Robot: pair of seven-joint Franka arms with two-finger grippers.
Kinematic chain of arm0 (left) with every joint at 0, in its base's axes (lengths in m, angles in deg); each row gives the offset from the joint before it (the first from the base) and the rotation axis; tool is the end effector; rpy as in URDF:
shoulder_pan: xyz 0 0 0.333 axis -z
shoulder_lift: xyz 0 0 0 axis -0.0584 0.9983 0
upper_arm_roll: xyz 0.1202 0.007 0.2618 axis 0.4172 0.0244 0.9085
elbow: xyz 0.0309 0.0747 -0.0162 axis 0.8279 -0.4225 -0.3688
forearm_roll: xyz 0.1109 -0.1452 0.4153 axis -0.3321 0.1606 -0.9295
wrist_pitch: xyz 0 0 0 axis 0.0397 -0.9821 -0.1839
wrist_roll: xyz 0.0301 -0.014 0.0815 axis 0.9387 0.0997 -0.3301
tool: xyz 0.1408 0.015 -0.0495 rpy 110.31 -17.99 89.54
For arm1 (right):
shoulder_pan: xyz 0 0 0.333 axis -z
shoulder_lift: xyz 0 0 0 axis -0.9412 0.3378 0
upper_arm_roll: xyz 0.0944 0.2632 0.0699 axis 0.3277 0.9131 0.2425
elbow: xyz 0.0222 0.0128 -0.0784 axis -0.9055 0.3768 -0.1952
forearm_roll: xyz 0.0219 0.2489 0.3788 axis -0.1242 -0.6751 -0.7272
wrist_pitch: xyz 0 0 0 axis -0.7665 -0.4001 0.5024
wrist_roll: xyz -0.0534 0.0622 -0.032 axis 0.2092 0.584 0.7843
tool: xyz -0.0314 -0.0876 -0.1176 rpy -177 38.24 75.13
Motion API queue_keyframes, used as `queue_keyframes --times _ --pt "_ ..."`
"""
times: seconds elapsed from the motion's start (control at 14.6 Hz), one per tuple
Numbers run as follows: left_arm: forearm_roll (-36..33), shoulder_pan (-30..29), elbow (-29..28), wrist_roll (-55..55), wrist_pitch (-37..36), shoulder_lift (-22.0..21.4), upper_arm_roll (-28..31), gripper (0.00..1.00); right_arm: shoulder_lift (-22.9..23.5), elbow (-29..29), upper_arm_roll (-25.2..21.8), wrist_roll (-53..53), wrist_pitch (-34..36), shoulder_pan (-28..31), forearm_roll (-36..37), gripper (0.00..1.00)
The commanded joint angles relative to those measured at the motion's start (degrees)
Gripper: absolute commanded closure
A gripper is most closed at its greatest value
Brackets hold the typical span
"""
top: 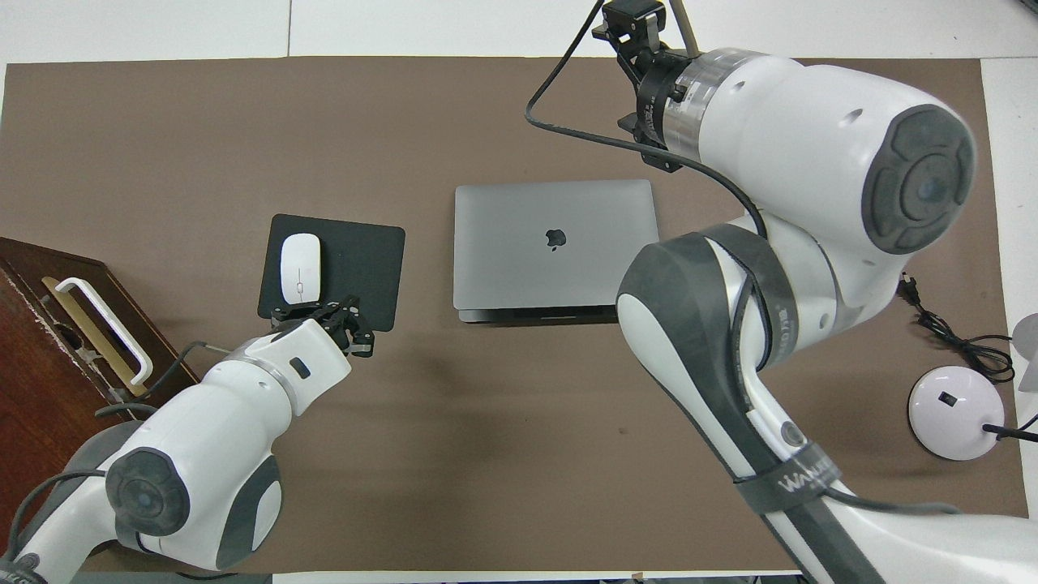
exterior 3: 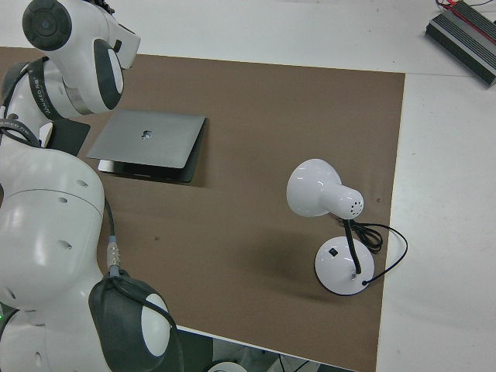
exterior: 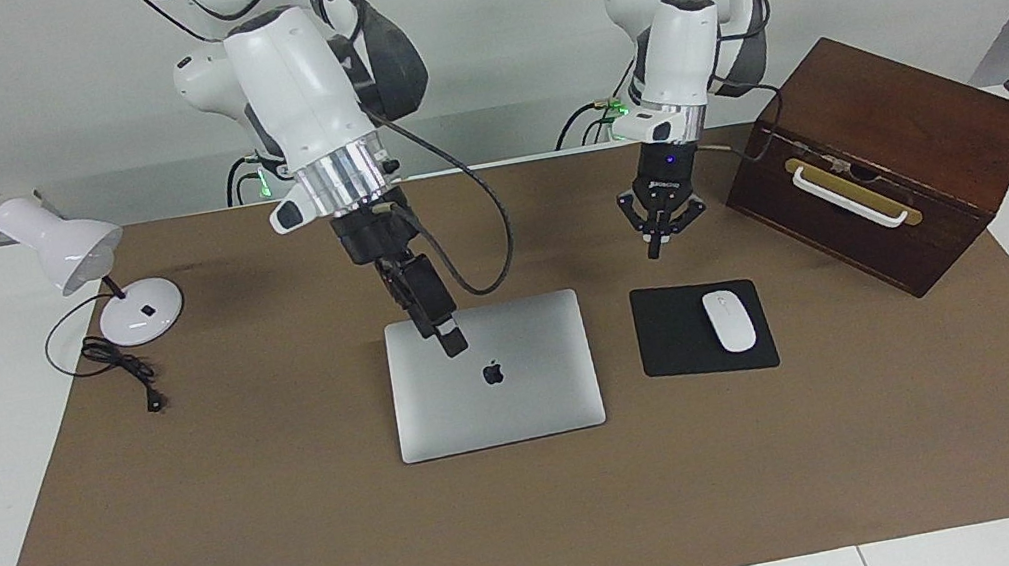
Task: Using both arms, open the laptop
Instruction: 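Move the left gripper to the laptop's near edge while the right gripper approaches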
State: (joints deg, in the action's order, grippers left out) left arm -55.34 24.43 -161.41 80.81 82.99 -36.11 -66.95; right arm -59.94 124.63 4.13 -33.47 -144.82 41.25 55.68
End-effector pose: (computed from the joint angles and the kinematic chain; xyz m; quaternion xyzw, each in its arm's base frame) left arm 0.4870 -0.2315 0.2786 0.9393 -0.1785 0.2835 0.0740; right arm 0.7204 0.2933 0.4943 -0.7699 0.5053 -0.2059 0.3309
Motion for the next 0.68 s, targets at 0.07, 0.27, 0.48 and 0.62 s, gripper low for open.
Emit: queue_keyframes --times 0.07,0.27,0.48,0.62 --pt "0.6 3.6 -2.1 -0.1 11.6 5.1 0.9 1.00 1.6 1.5 0.0 -1.0 -11.6 0.2 -1.1 0.00" --pt "0.6 5.1 -3.9 -0.1 18.6 7.5 0.8 1.00 6.0 0.7 -0.1 0.0 -16.0 0.4 -3.0 0.01" --pt "0.6 5.9 -4.6 -0.1 24.1 11.0 0.8 1.00 9.7 1.2 -0.1 2.6 -21.4 0.4 -3.1 0.02" --pt "0.6 7.1 -4.9 0.1 28.1 13.2 0.9 1.00 9.8 0.9 -0.1 3.2 -21.9 0.5 -3.2 0.02"
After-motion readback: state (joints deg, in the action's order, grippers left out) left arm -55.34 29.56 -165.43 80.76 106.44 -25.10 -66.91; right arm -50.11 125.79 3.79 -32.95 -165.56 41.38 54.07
